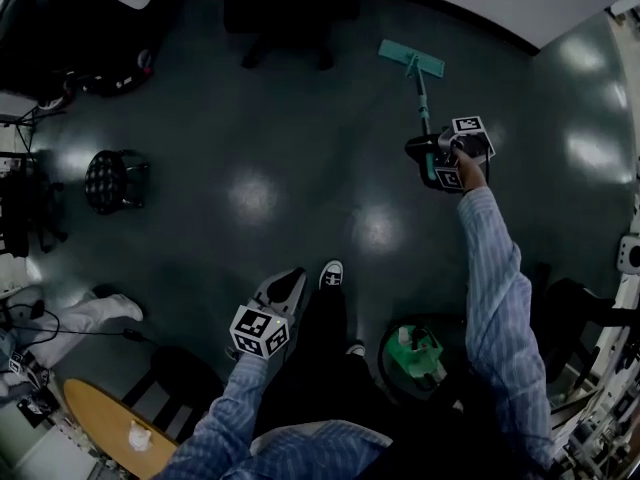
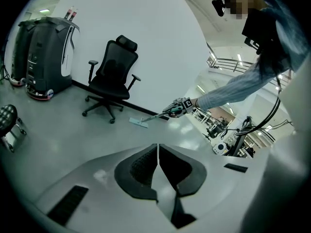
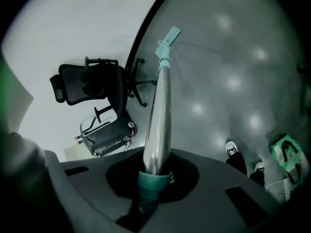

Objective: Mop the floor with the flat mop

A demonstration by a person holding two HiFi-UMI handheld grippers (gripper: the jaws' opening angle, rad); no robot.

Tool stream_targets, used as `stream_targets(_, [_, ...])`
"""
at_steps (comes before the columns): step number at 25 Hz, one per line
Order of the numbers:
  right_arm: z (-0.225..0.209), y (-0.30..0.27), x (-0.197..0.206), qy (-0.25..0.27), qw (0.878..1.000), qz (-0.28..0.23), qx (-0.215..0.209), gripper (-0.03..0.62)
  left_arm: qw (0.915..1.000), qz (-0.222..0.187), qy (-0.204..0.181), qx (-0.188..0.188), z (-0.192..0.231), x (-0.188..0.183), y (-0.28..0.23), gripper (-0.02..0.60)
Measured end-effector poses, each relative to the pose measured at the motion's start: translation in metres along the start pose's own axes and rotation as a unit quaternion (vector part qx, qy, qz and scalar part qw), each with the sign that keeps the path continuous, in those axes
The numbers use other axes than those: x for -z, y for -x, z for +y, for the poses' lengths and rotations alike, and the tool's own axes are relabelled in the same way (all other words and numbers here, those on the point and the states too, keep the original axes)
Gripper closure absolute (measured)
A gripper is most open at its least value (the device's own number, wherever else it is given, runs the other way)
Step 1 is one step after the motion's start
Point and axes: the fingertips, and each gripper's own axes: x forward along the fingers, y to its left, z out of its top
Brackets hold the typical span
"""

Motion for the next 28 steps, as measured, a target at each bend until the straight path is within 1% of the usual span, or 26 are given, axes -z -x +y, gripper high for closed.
stream_targets(3, [0.003,-0.007,-0.017,-0.002,1.000,-0.017,0.004,0.569,1.0000,0.004,0.003,0.002,0.004,0.005,-0.004,0.572])
stream_targets(6, [0.003,-0.013,-0.021,0.000,1.000,-0.024,0.006,0.569,1.0000,0.001,0.005,-0.003,0.010,0.006,-0.002,0.572])
stream_targets(10, [-0.006,-0.015,-0.008,0.005,1.000,-0.027,0.013,0.571,0.9999,0.003,0.004,-0.014,0.017,0.008,0.009,0.572])
stream_targets(15, [-0.016,0.003,0.017,0.003,1.000,-0.024,0.007,0.571,0.9998,-0.004,0.002,-0.019,0.013,0.001,0.017,0.572])
stream_targets(18, [-0.034,0.014,0.037,0.006,1.000,-0.017,0.008,0.571,0.9999,-0.008,-0.005,-0.012,0.002,0.000,0.018,0.572])
stream_targets(22, [-0.068,0.031,0.076,0.012,1.000,-0.004,0.014,0.571,0.9997,-0.014,-0.020,0.005,-0.020,0.001,0.019,0.572])
stream_targets(28, [-0.124,0.048,0.153,0.010,1.000,0.012,0.019,0.571,0.9988,-0.016,-0.039,0.024,-0.050,0.020,0.040,0.572])
